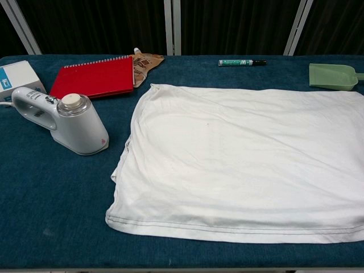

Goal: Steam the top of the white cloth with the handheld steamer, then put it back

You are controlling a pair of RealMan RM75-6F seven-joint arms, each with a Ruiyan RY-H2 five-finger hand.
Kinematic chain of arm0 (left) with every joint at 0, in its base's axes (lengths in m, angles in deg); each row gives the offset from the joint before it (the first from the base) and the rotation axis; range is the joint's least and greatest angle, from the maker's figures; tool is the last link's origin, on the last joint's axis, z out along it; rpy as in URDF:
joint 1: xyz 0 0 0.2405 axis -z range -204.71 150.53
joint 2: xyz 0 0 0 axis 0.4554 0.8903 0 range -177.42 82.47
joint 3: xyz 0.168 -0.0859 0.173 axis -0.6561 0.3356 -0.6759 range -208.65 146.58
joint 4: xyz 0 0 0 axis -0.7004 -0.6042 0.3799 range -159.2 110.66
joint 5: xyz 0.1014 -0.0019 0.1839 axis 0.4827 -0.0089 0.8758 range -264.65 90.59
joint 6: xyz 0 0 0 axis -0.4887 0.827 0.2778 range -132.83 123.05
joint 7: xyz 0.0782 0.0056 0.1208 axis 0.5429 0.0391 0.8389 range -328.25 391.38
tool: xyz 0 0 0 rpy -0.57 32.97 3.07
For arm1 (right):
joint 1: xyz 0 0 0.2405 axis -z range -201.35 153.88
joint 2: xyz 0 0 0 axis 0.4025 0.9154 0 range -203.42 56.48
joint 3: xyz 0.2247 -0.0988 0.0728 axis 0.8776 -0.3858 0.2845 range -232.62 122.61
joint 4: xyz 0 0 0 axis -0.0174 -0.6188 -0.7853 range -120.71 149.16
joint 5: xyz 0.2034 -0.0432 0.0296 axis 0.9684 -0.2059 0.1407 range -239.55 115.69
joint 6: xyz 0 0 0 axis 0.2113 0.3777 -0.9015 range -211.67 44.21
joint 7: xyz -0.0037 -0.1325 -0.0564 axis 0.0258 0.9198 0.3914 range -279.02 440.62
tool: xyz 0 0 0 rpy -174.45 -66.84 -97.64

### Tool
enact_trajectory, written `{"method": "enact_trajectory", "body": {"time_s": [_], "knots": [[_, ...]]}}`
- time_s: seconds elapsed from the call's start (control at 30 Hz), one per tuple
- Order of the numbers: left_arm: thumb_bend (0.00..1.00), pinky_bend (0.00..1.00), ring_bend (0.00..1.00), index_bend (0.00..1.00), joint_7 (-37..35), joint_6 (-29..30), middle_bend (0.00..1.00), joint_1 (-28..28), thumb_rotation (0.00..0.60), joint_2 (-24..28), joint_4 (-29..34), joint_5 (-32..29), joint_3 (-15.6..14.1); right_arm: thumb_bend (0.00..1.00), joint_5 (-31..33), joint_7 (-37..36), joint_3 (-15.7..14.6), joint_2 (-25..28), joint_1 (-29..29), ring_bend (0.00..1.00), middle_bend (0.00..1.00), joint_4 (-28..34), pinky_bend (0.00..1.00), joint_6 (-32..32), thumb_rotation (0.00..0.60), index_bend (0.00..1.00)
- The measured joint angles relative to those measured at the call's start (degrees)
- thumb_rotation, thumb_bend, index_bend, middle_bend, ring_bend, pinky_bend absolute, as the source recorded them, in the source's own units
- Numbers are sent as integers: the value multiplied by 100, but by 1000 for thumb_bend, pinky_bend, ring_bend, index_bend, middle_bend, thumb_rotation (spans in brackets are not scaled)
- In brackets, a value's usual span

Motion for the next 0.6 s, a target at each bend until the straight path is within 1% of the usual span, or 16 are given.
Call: {"method": "enact_trajectory", "body": {"time_s": [0.03, 0.07, 0.1, 0.2, 0.37, 0.47, 0.6], "knots": [[183, 0, 0, 0, 21, -26, 34, 13, 516, -2, 9, 22, 22, 27, 12, 5, -1, -5, 5, 0, 38, 3, 56, -1, 600, 0], [197, 0, 0, 0, 51, -51, 34, 26, 572, -1, 22, 37, 41, 27, 22, 9, -4, -11, 11, 0, 38, 5, 56, 2, 600, 0], [212, 0, 0, 0, 105, -87, 34, 45, 594, 3, 46, 55, 62, 27, 28, 14, -15, -16, 19, 0, 38, 5, 56, 6, 600, 0], [246, 0, 0, 0, 299, -174, 34, 94, 600, 22, 129, 98, 114, 27, 21, 21, -58, -29, 47, 0, 38, -12, 56, 12, 600, 0], [249, 0, 0, 0, 664, -409, 34, 299, 600, 64, 416, 242, 245, 27, -37, -24, -115, -76, 103, 0, 38, -77, 56, -36, 600, 0], [250, 0, 0, 0, 801, -682, 34, 528, 600, 63, 553, 348, 340, 28, -102, -27, -160, -122, 118, 0, 38, -126, 56, -48, 600, 0], [253, 0, 0, 0, 1014, -1294, 35, 960, 600, 48, 723, 379, 518, 27, -170, 1, -220, -167, 124, 0, 38, -157, 56, -22, 600, 0]]}}
